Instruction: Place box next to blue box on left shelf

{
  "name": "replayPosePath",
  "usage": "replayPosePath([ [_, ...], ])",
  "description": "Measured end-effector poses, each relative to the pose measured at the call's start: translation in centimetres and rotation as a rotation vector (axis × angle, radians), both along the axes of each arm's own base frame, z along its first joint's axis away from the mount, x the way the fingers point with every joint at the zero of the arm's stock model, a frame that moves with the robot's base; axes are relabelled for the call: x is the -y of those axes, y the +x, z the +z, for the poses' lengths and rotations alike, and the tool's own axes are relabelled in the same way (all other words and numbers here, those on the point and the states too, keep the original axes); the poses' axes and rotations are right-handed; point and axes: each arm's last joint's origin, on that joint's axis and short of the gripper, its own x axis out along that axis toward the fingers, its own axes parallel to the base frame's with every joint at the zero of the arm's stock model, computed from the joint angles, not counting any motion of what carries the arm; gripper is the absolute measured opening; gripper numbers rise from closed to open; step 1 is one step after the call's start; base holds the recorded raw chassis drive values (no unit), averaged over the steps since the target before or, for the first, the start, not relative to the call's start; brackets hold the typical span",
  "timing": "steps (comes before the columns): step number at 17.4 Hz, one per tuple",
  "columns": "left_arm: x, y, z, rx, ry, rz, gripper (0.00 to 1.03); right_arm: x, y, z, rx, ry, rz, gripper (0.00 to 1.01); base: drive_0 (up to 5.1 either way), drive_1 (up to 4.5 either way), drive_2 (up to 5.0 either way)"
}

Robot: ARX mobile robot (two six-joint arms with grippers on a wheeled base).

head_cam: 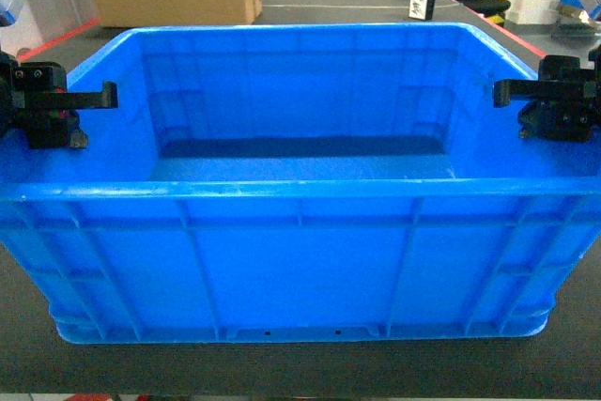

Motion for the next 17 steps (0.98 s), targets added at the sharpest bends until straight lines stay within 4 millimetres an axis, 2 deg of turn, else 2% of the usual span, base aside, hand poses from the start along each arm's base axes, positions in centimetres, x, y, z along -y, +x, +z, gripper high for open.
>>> replayPosePath([
  [2, -0.2, -1.1, 0.1, 0.03, 0.006, -0.002, 0.21, -0.4, -1.0, 0.1, 0.039, 0.006, 0.014, 0.22, 0.0, 0.0, 0.0],
  [4, -0.2, -2.6, 0.7, 0.11, 0.044, -0.009, 0.21, -0.8, -3.0, 0.1, 0.119, 0.014, 0.023, 0.22, 0.0, 0.0, 0.0],
  [6, 0.0, -4.7, 2.4, 0.262, 0.042, -0.014, 0.21, -0.6, -5.4, 1.8, 0.263, 0.009, 0.0, 0.21, 0.0, 0.0, 0.0],
  [8, 0.3, -7.9, 4.1, 0.418, 0.021, -0.019, 0.21, -0.1, -8.8, 4.1, 0.416, -0.004, -0.023, 0.21, 0.0, 0.0, 0.0],
  [10, 0.7, -11.1, 3.8, 0.497, 0.024, -0.009, 0.21, 0.5, -11.9, 4.1, 0.47, -0.019, -0.038, 0.21, 0.0, 0.0, 0.0],
  [13, 1.2, -15.2, 1.8, 0.458, 0.042, -0.024, 0.21, 1.4, -16.3, 1.7, 0.415, -0.043, -0.058, 0.21, 0.0, 0.0, 0.0],
  [14, 1.2, -16.2, 1.7, 0.467, 0.043, -0.029, 0.21, 1.5, -17.2, 1.5, 0.417, -0.043, -0.06, 0.21, 0.0, 0.0, 0.0],
  [16, 1.3, -17.9, 2.7, 0.558, 0.032, -0.032, 0.21, 1.6, -18.6, 2.5, 0.496, -0.041, -0.069, 0.21, 0.0, 0.0, 0.0],
  [17, 1.5, -18.6, 3.1, 0.628, 0.042, -0.019, 0.21, 1.1, -19.5, 3.3, 0.606, -0.078, -0.096, 0.21, 0.0, 0.0, 0.0],
])
